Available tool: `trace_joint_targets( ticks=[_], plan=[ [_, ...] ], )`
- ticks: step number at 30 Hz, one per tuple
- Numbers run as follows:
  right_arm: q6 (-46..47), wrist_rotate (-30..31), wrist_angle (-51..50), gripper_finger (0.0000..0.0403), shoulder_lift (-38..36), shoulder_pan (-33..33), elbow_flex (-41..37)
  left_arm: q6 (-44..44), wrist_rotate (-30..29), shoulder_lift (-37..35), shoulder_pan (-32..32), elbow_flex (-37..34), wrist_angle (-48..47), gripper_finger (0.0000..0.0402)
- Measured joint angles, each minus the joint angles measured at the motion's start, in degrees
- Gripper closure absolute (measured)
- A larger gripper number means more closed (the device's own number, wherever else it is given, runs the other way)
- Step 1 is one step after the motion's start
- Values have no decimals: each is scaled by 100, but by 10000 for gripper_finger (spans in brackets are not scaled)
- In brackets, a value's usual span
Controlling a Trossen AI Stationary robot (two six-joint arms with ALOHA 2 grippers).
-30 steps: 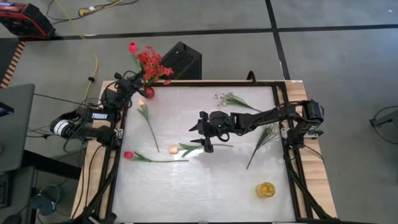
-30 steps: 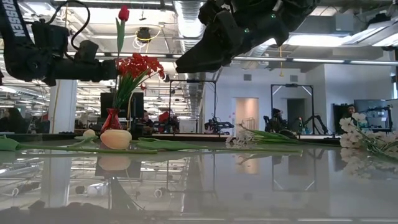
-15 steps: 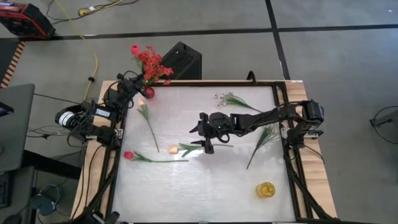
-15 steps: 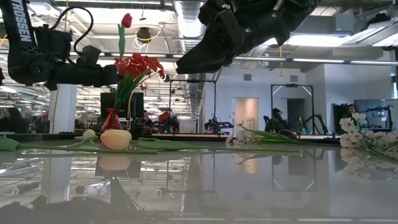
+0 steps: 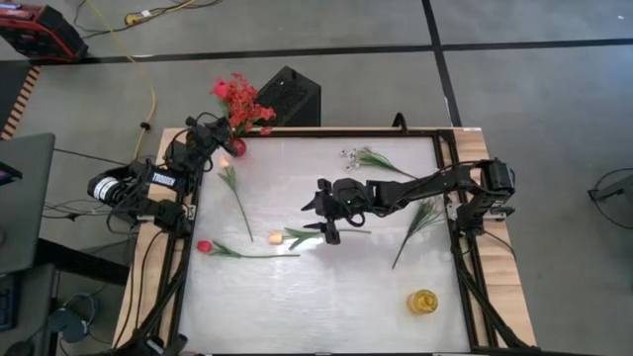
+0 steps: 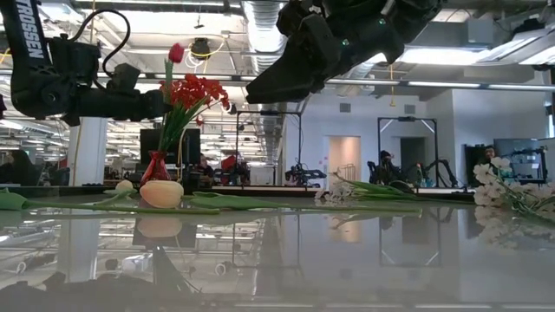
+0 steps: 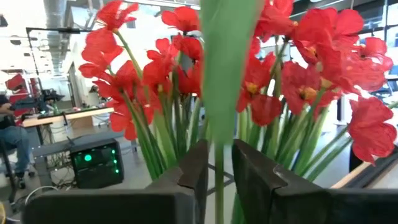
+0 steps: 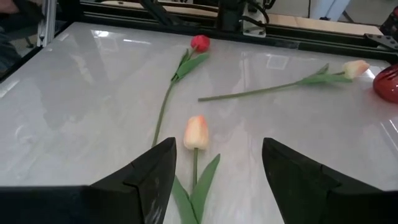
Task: Sort flowers into vase by color
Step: Put the right pink flower into the transparent red vase, then put the pink flower into the transparent red vase
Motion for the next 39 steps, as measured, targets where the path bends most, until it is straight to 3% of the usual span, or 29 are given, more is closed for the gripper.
trace_joint_targets(
  ticks=[7, 16, 31, 35, 39],
  plan=[
    [4, 0, 0, 138, 0, 1, 2, -7, -71, 0, 0, 2, 0, 285],
    [0, -5, 0, 138, 0, 76, 1, -165, 765, -2, -3, 1, -497, 232],
    [0, -5, -23, 138, 0, 76, 0, -148, 941, -196, -2, -2, -1009, 226],
    [0, -7, -49, 138, 0, 74, 0, 163, 902, -684, -14, -2, -1563, 226],
    [-4, -7, -48, 138, 0, 72, 0, 467, 452, -1477, -185, -4, -2735, 226]
  ],
)
